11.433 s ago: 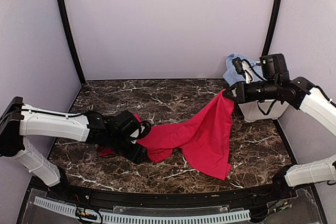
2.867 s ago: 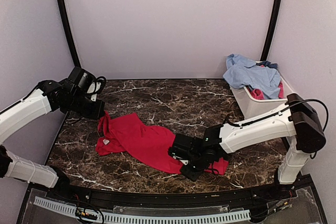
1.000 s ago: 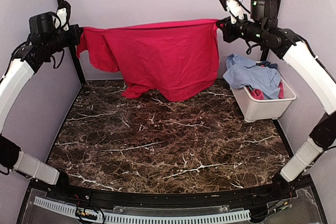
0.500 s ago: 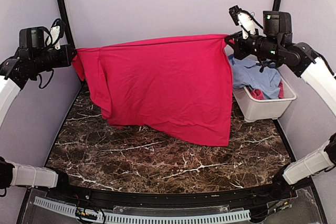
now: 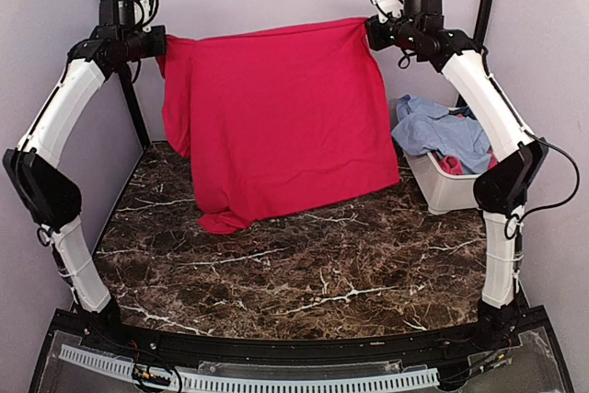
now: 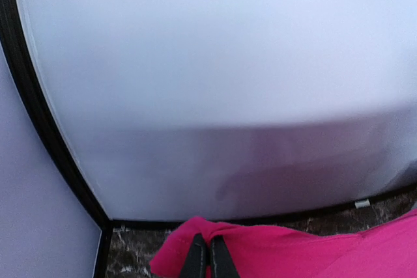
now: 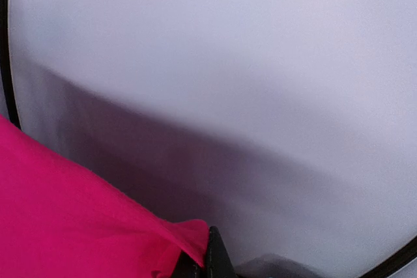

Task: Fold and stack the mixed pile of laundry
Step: Flatten out the crumpled T-shirt at the center of the board.

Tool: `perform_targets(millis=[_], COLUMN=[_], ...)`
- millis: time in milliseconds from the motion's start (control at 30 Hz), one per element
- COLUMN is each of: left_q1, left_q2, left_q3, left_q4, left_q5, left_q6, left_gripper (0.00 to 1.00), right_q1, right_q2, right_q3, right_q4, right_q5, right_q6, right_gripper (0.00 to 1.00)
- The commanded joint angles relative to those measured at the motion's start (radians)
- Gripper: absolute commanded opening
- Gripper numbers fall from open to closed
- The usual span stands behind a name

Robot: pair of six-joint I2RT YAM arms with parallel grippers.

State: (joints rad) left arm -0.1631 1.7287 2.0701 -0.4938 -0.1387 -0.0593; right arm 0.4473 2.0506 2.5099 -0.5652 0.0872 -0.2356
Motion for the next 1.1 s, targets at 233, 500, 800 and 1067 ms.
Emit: perform_targets(millis=[233, 500, 800, 1067], left_q1=[0.031, 0.011, -0.250, -0.268], left_q2=[-0.129, -0.592, -0.660, -0.588], left_q3=[0.057, -0.834, -1.161, -1.159], left_q4=[0.243, 0.290, 0.030, -0.013], left_q5=[0.042, 0.220, 0.082, 0.013], left_q6=[0.091, -0.041, -0.198, -0.374], left_gripper=[0.02, 0.05, 0.00, 0.40], right_q1=[-0.039, 0.012, 0.126, 0.146], right_q2=[-0.269, -0.612, -0.748, -0.748], right_q3=[-0.149, -1.036, -1.500, -1.534], right_q4=[0.218, 0.358, 0.286, 0.200], right_q5=[-0.201, -0.325, -0.256, -0.093], right_q6=[-0.052, 0.039, 0.157, 0.266], right_gripper=[0.00, 0.00, 0.00, 0.00])
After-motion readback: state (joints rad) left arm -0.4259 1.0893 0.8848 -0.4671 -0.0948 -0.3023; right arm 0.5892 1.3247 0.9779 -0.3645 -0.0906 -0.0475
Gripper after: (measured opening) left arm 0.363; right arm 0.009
